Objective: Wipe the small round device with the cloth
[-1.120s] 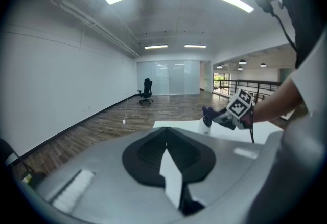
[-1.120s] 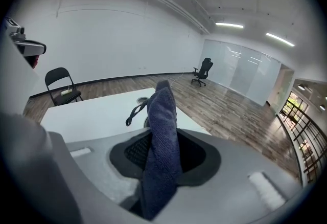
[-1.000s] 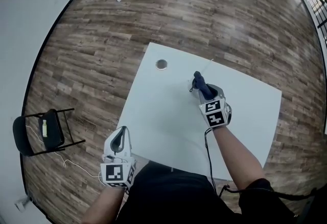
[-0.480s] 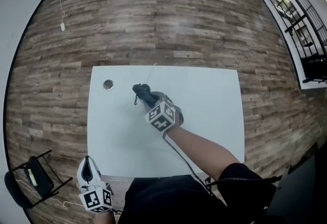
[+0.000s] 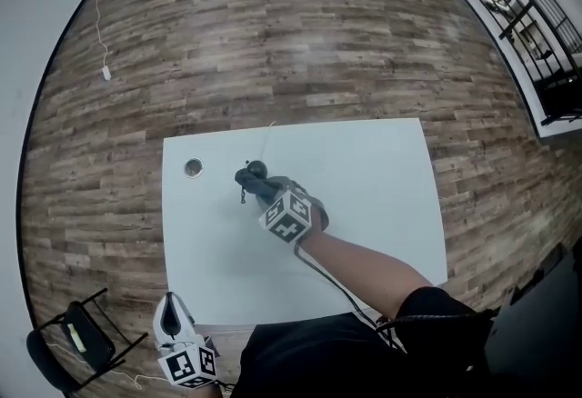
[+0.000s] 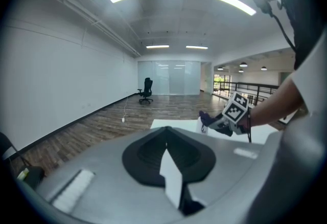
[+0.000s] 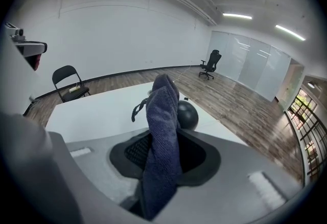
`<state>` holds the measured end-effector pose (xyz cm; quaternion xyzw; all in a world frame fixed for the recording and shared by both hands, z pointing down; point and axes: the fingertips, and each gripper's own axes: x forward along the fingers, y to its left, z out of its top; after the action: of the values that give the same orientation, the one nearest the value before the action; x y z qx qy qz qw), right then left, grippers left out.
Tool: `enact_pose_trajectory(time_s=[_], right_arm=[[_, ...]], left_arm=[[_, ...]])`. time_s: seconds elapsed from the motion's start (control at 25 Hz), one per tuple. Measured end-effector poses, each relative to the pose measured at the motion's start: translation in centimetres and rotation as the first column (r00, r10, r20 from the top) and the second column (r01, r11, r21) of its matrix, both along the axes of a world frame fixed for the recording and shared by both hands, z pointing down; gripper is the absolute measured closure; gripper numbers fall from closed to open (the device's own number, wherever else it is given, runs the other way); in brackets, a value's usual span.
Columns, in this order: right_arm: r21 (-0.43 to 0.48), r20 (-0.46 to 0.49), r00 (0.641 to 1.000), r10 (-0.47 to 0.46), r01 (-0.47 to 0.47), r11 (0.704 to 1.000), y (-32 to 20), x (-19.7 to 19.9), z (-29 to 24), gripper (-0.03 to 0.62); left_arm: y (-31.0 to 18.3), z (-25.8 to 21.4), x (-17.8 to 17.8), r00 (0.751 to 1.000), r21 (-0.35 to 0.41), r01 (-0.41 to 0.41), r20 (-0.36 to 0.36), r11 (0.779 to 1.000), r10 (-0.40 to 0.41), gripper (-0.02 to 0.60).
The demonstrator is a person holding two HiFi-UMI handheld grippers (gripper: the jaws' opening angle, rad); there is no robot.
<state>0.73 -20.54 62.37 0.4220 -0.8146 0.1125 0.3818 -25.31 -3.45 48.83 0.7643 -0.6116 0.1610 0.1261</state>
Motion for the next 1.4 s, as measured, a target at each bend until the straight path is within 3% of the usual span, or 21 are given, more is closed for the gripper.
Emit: enact_pose_trajectory(time_s=[0.64, 0.88, 1.12, 1.28, 1.4], right_arm=[[-0.116, 0.044, 0.998, 0.04, -0.035, 0.993, 1.1, 0.3, 3.6, 0.477], [-0.19, 0.091, 0.982, 0.168, -0.148, 0.97, 1.7, 3.5, 4.7, 0.477], [-0.013, 0.113, 0.976, 0.187, -0.186, 0.982, 1.3, 6.6, -1.6, 0.477], [0.137, 0.028, 0.988, 0.154, -0.157, 0.978, -0.6, 7.8, -5.7, 0.477], [0.173, -0.011, 0.992, 0.129, -0.125, 0.977, -1.9, 7.5, -6.2, 0.477]], left_arm=[[1.6, 0.2, -0.2, 0.998, -0.044, 0.001, 0.057, 0.999, 0.001, 0.574], [0.6, 0.0, 0.5, 0.998, -0.034, -0.018, 0.053, 0.999, 0.02, 0.574], [-2.3, -0.9, 3.0, 0.996, 0.022, -0.086, 0.03, 0.996, 0.085, 0.574], [-3.5, -2.1, 4.7, 0.991, 0.064, -0.134, 0.029, 0.989, 0.132, 0.574], [-3.4, -2.6, 4.8, 0.989, 0.073, -0.142, 0.044, 0.987, 0.139, 0.574]])
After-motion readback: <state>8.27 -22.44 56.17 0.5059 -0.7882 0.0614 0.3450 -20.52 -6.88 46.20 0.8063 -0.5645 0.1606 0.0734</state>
